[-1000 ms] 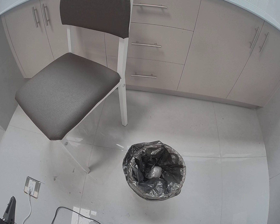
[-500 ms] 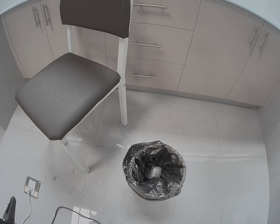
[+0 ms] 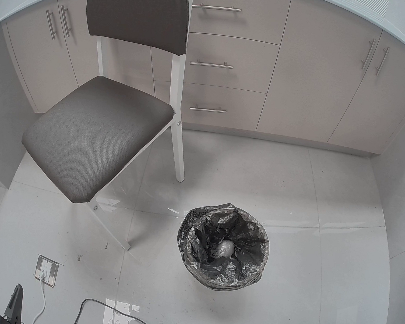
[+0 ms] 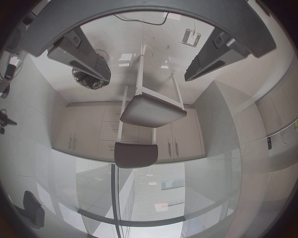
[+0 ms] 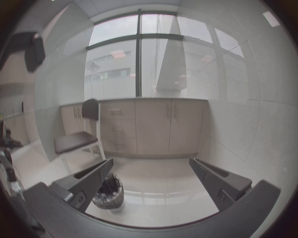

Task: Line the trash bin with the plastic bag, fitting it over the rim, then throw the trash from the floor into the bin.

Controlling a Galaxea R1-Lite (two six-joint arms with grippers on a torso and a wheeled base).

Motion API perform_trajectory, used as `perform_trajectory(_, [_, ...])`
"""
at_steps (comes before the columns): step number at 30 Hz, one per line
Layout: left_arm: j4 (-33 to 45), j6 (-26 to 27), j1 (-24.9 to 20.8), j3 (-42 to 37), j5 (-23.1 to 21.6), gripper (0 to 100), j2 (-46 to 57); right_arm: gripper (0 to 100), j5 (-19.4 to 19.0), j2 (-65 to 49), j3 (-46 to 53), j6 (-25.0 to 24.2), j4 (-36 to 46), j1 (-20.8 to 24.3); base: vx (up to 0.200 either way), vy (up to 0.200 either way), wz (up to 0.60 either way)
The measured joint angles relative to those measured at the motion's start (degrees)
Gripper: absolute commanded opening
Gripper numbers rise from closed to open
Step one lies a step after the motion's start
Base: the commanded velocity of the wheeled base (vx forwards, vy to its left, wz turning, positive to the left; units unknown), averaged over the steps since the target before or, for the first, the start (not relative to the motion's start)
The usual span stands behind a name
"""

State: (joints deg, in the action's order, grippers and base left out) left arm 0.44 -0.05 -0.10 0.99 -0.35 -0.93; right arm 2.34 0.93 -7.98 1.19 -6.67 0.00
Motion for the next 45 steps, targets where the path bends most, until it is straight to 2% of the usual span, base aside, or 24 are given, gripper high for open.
perform_trajectory(4, [0.00, 0.00, 0.00, 0.00, 0.00, 100, 0.00, 100, 0.06, 0.00, 5.03, 5.80, -0.04, 0.00, 0.000, 0.000, 0.00])
perform_trajectory(7, [0.00, -0.02, 0.00, 0.00, 0.00, 100, 0.00, 100, 0.06, 0.00, 6.31, 6.74, 2.21, 0.00, 0.000, 0.000, 0.00])
perform_trajectory(12, [0.00, 0.00, 0.00, 0.00, 0.02, 100, 0.00, 100, -0.40, 0.00, 6.86, 2.85, 3.52, 0.00, 0.000, 0.000, 0.00])
perform_trajectory(16, [0.00, -0.02, 0.00, 0.00, 0.00, 100, 0.00, 100, -2.23, 0.00, 6.95, 0.02, 7.13, 0.00, 0.000, 0.000, 0.00])
perform_trajectory(45, [0.00, -0.02, 0.00, 0.02, 0.02, 100, 0.00, 100, -2.85, 0.00, 6.97, -0.87, 7.56, 0.05, 0.000, 0.000, 0.00])
